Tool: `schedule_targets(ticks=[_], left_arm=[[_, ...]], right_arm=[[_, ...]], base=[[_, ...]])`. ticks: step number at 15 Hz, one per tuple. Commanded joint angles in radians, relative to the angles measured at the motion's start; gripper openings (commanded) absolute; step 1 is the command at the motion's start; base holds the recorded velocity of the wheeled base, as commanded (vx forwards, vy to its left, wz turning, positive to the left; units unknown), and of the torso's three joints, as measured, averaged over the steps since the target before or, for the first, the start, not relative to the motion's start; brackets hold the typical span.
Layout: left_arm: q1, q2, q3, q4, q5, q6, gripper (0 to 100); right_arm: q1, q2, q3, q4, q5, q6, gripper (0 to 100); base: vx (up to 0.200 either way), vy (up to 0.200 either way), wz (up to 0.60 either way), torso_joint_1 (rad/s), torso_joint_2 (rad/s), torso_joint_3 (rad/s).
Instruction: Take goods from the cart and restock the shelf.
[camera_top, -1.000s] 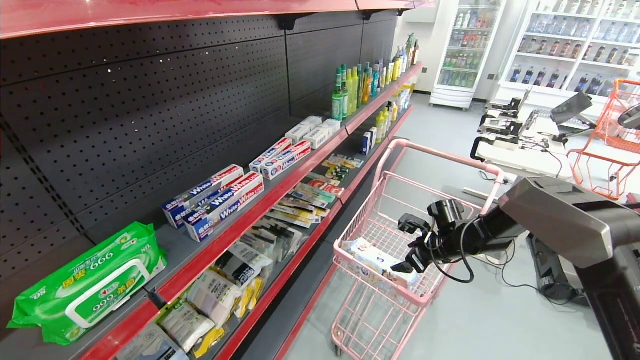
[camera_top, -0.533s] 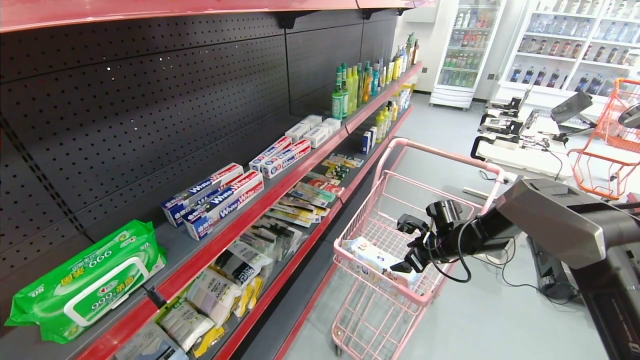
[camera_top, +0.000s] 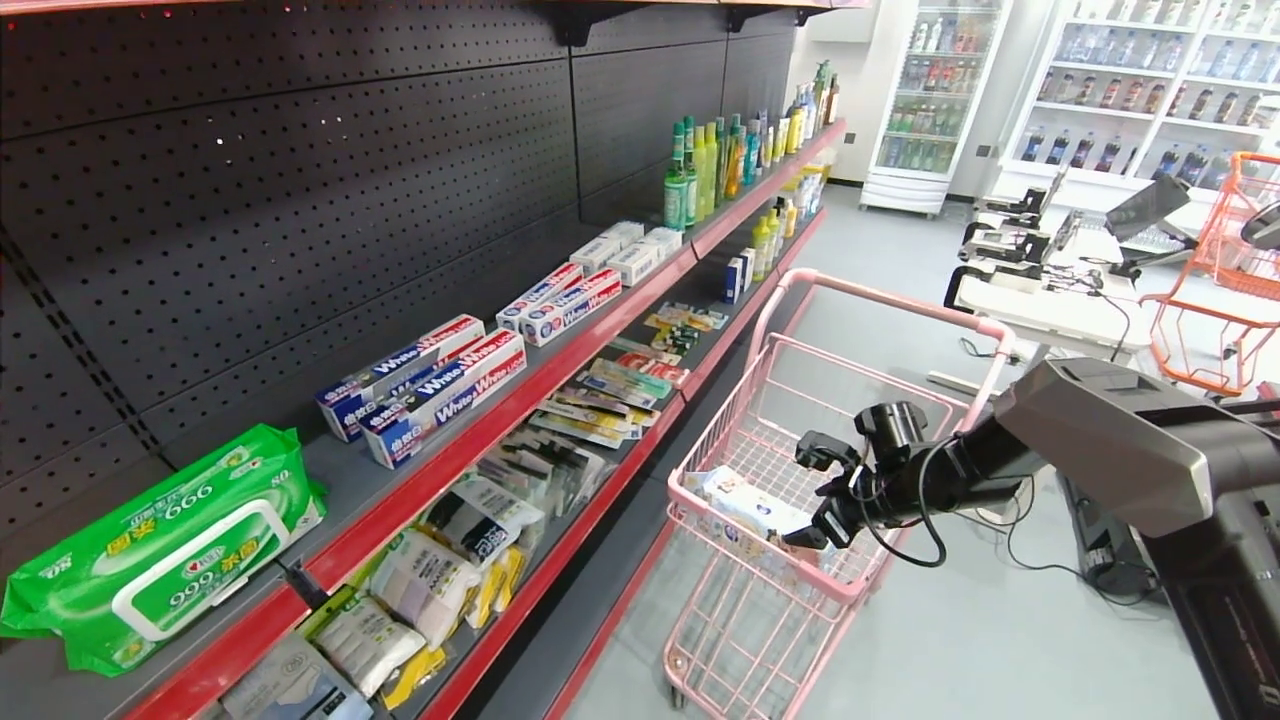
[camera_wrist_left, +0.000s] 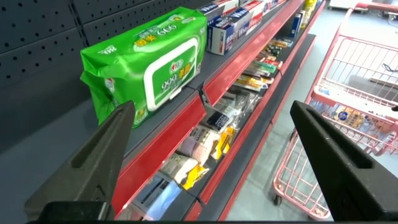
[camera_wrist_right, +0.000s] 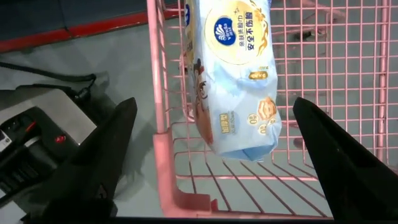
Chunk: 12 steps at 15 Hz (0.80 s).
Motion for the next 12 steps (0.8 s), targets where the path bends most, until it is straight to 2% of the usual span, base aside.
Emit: schedule_targets(ticks=[1,5,12], left_arm=[[0.000,0.001,0.000,0.000,0.000,0.000,100],[0.000,0.001,0.000,0.000,0.000,0.000,100],[0.000,0.001,0.000,0.000,0.000,0.000,100]], right_arm=[[-0.012,-0.004,0.000,-0.001,0.005,-0.006,100],[-0.045,-0.003,0.002,0.003,0.023,-0.087,100],[-0.067,0.003,-0.007,0.001,0.055,-0.087,100]], base=[[0.000,0.000,0.00,-0.149,0.31,0.159],[0.000,0.000,0.00,-0.159,0.33,0.176],[0.000,0.000,0.00,-0.156,0.34,0.183]])
